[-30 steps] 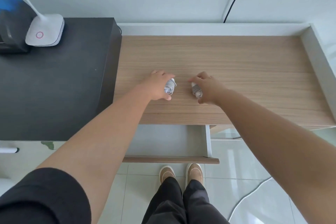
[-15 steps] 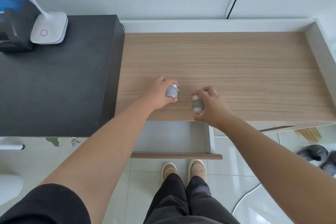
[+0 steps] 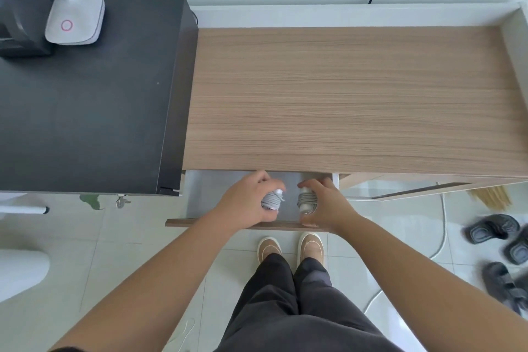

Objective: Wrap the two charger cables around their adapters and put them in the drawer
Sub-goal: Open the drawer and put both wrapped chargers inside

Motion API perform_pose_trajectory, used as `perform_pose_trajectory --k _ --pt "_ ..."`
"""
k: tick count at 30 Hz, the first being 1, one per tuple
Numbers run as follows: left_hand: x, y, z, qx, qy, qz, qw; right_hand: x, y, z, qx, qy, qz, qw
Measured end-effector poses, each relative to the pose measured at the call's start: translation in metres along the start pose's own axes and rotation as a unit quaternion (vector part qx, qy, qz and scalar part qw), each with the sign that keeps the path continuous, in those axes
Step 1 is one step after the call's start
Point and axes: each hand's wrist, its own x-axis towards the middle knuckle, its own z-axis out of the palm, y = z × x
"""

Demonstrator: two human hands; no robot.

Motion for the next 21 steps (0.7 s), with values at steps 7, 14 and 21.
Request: perform_pose_trajectory --k 7,14,21 --pt "0.019 -0.023 0.032 0.035 -0.046 -0.052 0.997 0.029 0.003 0.021 -0.101 -0.022 0.034 0.994" --pt "0.043 -0.031 0.054 0.074 -0.09 -0.122 0.986 0.048 0.007 0.031 -0.126 -0.062 0.05 0.989" --pt "0.054 -0.032 0.068 0.106 -0.108 -0.123 0.981 0.052 0.01 0.039 -0.171 -0.065 0.036 0.982"
